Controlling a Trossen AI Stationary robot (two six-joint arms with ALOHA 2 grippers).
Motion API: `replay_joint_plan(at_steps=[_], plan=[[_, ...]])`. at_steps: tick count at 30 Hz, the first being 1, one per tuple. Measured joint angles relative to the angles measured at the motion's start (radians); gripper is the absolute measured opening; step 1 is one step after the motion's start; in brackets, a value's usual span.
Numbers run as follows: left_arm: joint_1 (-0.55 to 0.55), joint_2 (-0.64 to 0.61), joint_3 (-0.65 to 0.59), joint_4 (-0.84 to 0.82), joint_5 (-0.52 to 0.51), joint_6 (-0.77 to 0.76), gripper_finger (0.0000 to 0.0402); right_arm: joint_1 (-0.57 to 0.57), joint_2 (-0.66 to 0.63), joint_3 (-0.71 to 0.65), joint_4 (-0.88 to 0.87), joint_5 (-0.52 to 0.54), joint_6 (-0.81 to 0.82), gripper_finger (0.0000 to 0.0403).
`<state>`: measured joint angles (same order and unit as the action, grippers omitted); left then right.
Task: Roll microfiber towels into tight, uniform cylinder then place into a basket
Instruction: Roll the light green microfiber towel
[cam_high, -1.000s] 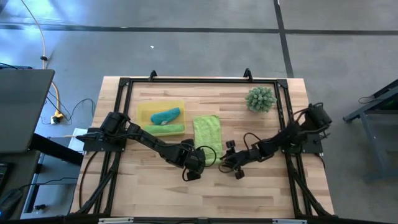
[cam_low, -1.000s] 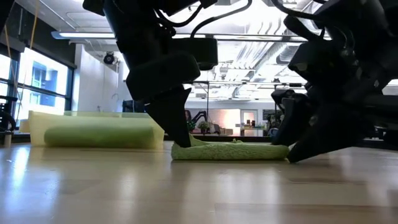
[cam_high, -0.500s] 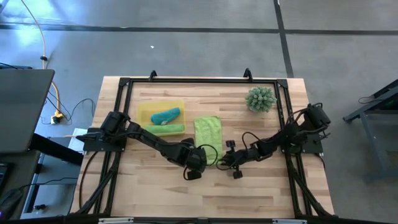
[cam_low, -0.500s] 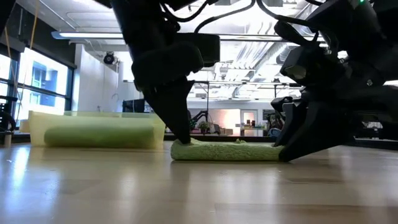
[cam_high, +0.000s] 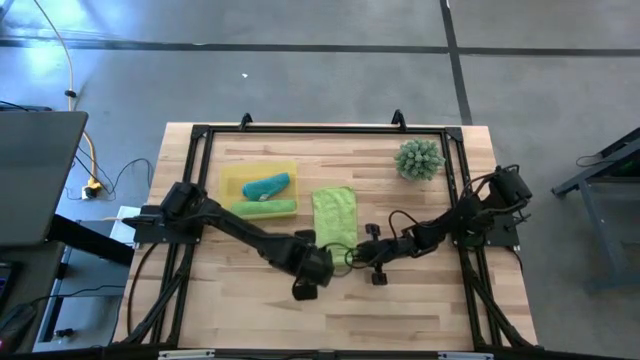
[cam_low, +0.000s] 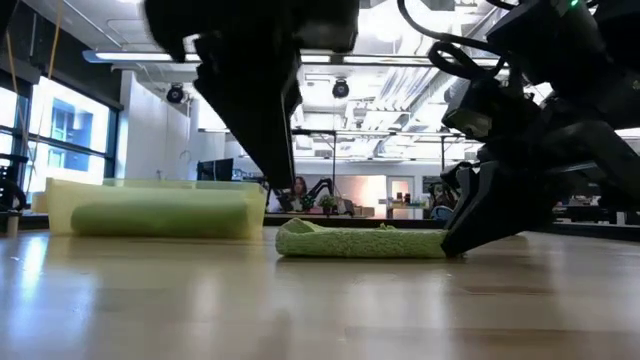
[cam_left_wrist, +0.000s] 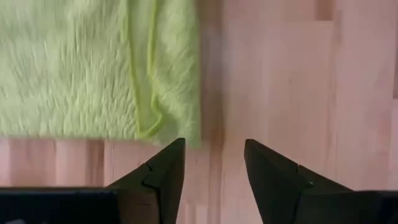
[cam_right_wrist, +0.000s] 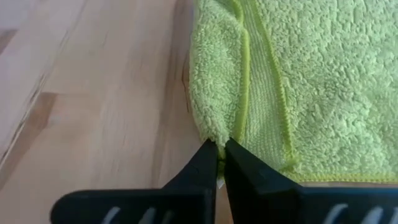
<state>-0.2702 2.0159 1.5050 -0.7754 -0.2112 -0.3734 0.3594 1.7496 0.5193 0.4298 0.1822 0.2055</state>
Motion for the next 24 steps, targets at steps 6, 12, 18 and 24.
replay_joint_plan(at_steps=[6,12,18,24], plan=[[-0.032,0.000,-0.061,0.120,-0.141,0.079,0.0157,-0.002,0.001,-0.002,0.010,-0.008,0.015,0.0003],[-0.003,0.000,-0.170,0.251,-0.136,0.130,0.0157,-0.003,0.001,-0.002,0.013,-0.037,0.064,0.0003],[0.033,0.000,-0.237,0.319,-0.056,0.175,0.0157,-0.005,0.001,-0.002,0.014,-0.047,0.087,0.0003],[0.064,-0.008,-0.271,0.347,0.000,0.171,0.0155,-0.020,0.001,-0.002,0.015,-0.064,0.112,0.0003]])
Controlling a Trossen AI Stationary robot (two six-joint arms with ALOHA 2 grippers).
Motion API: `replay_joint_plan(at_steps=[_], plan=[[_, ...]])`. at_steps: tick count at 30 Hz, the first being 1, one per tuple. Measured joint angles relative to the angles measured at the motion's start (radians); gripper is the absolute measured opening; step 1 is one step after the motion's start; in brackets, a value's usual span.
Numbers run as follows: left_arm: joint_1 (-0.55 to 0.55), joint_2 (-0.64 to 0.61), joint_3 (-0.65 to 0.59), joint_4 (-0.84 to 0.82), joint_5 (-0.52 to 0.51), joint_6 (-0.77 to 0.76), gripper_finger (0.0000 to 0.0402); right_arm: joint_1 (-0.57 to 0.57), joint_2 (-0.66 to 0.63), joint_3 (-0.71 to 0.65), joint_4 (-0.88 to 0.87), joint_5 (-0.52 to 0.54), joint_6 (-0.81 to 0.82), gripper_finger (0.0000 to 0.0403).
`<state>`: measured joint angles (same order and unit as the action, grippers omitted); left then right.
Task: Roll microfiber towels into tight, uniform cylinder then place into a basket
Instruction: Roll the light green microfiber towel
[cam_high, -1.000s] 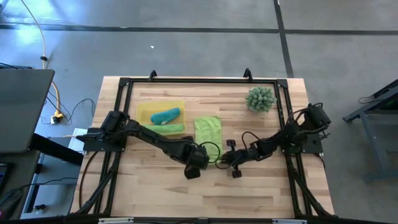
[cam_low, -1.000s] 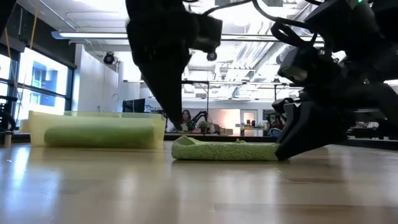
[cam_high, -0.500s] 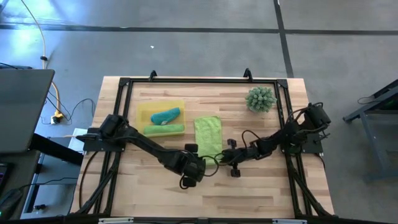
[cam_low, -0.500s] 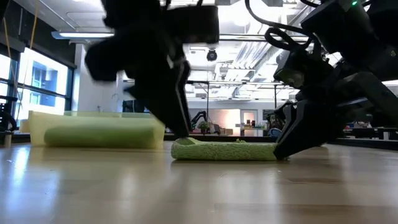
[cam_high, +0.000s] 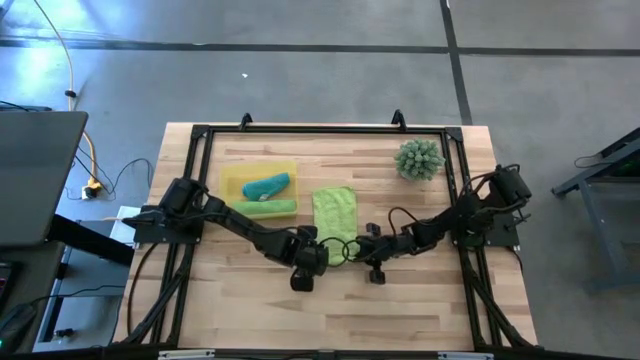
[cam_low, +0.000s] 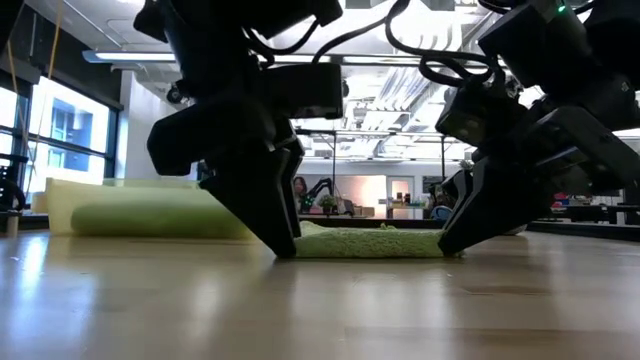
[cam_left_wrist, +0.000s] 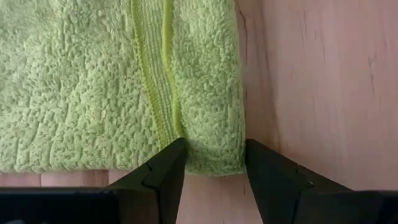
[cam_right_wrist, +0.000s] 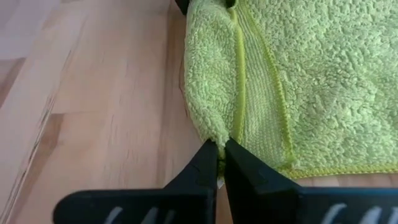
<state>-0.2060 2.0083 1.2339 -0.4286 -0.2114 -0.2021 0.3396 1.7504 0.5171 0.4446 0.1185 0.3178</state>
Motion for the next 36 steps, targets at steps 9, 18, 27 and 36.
replay_joint_plan(at_steps=[9,18,27,36], plan=[[0.006,0.003,-0.002,0.033,0.066,-0.014,0.0040,-0.025,0.000,0.000,0.004,-0.052,0.122,0.0003],[0.020,-0.047,-0.014,0.045,0.242,-0.119,0.0018,-0.083,-0.018,-0.001,0.037,-0.306,0.228,0.0002],[0.069,-0.077,-0.079,0.078,0.353,-0.267,0.0009,-0.170,-0.038,-0.003,0.103,-0.424,0.260,0.0002],[0.135,-0.078,-0.172,0.219,0.440,-0.401,0.0008,-0.221,-0.035,0.000,0.023,-0.303,0.208,0.0011]])
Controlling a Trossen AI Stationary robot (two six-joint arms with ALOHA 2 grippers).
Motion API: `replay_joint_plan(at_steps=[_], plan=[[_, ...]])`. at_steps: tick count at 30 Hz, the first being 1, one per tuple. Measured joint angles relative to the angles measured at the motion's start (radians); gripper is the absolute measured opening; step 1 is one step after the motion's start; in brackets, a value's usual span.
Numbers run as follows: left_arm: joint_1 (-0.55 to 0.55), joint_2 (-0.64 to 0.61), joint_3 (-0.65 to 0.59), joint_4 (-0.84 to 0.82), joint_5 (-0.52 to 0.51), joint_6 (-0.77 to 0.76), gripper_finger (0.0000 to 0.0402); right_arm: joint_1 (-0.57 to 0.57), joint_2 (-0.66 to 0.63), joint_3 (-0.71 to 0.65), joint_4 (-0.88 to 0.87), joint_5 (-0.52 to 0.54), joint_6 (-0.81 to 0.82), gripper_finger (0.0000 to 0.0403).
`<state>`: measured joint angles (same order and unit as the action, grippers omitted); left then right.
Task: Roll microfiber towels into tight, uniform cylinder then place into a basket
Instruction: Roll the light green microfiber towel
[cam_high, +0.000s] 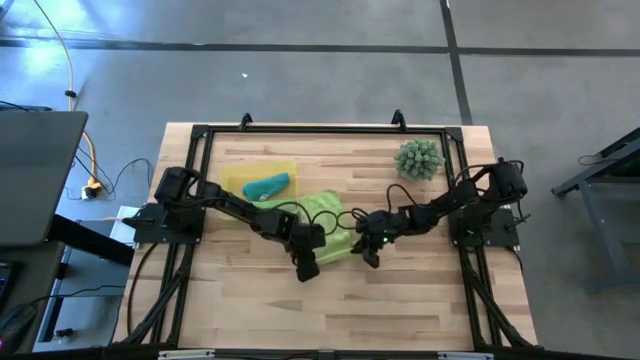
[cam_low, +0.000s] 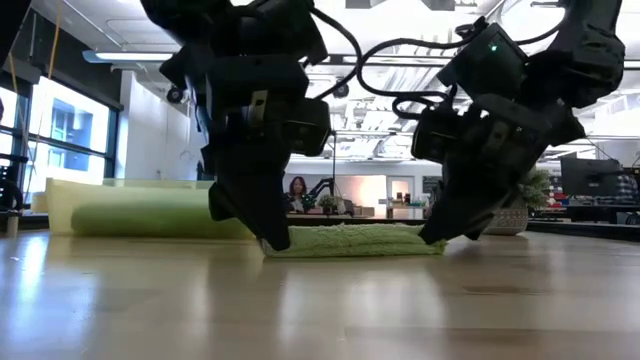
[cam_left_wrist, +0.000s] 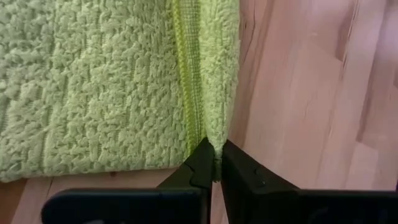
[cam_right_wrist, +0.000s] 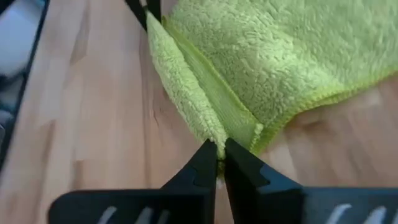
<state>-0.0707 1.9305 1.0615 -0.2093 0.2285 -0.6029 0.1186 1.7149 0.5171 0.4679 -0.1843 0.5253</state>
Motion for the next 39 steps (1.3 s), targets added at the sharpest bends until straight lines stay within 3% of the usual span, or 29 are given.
replay_joint_plan(at_steps=[6,12,16,20,23,27,32,35,39], plan=[[0.005,0.001,0.000,-0.004,0.008,0.010,0.0008,-0.002,-0.026,-0.001,-0.009,0.010,-0.166,0.0083],[0.006,0.002,0.000,-0.008,0.025,0.038,0.0008,0.011,-0.177,-0.003,-0.160,0.004,-0.388,0.0130],[0.014,0.003,-0.001,-0.008,0.034,0.052,0.0008,0.091,-0.263,-0.003,-0.214,0.103,-0.648,0.0133],[0.018,0.004,-0.001,-0.008,0.038,0.064,0.0008,0.176,-0.252,-0.002,-0.184,0.268,-0.891,0.0133],[0.018,0.004,-0.001,-0.008,0.038,0.064,0.0008,0.192,-0.215,-0.002,-0.131,0.318,-0.859,0.0137],[0.019,0.004,-0.002,-0.007,0.038,0.074,0.0008,0.190,-0.166,-0.002,-0.099,0.276,-0.778,0.0161],[0.019,0.004,-0.002,-0.006,0.038,0.075,0.0008,0.212,-0.072,-0.001,-0.023,0.288,-0.841,0.0190],[0.019,0.004,-0.002,-0.005,0.039,0.075,0.0008,0.215,-0.027,-0.001,0.058,0.345,-0.889,0.0191],[0.019,0.004,-0.002,-0.005,0.039,0.075,0.0008,0.215,0.010,0.000,0.116,0.343,-0.919,0.0174]])
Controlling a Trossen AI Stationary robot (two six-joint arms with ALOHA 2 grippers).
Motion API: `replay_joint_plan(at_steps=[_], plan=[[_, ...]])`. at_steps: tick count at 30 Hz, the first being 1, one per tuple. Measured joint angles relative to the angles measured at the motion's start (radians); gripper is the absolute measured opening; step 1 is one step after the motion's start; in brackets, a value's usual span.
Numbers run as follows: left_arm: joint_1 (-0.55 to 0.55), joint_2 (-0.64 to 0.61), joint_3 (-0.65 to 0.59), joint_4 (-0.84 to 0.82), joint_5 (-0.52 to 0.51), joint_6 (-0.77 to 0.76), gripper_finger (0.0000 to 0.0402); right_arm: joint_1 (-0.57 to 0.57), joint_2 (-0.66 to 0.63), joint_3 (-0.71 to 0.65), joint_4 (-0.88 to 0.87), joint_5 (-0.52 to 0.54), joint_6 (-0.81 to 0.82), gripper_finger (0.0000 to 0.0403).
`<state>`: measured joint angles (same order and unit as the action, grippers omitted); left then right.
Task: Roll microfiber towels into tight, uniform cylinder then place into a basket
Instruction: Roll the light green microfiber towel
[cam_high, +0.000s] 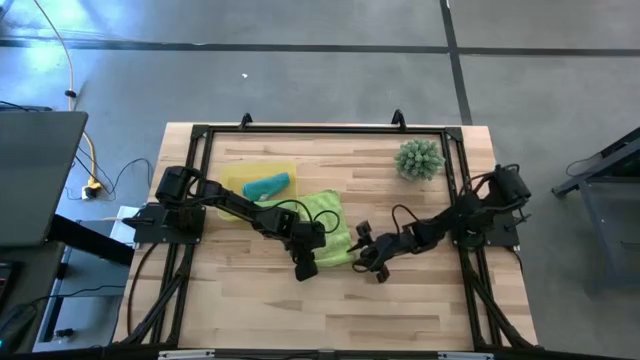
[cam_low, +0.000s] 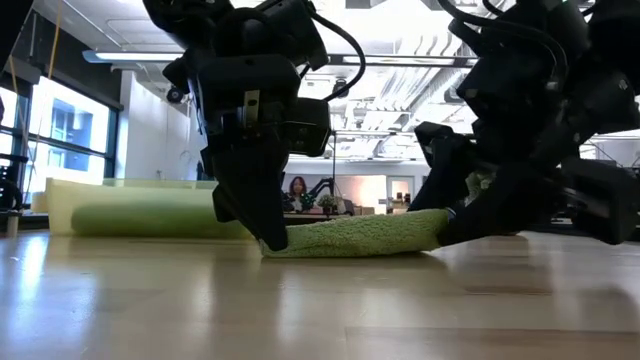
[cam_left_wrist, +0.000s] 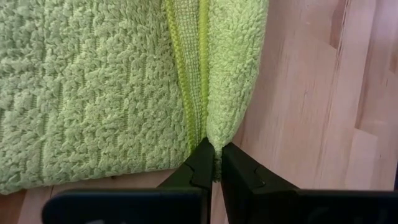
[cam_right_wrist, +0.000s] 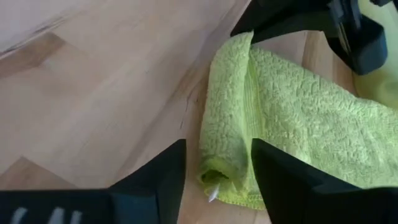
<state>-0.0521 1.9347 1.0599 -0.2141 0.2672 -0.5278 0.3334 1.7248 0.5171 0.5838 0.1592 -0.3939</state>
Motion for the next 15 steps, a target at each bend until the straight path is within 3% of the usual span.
replay_joint_plan(at_steps=[4,11,15], plan=[[0.001,0.000,0.000,0.002,0.000,0.007,0.0008,-0.001,0.015,0.000,0.014,-0.004,0.002,0.0132],[0.006,0.001,0.000,0.004,0.014,0.007,0.0009,-0.001,0.018,0.000,0.004,-0.007,0.075,0.0014],[0.004,-0.005,-0.001,0.005,0.015,0.008,0.0019,-0.002,0.018,0.000,0.004,-0.009,0.145,0.0016]])
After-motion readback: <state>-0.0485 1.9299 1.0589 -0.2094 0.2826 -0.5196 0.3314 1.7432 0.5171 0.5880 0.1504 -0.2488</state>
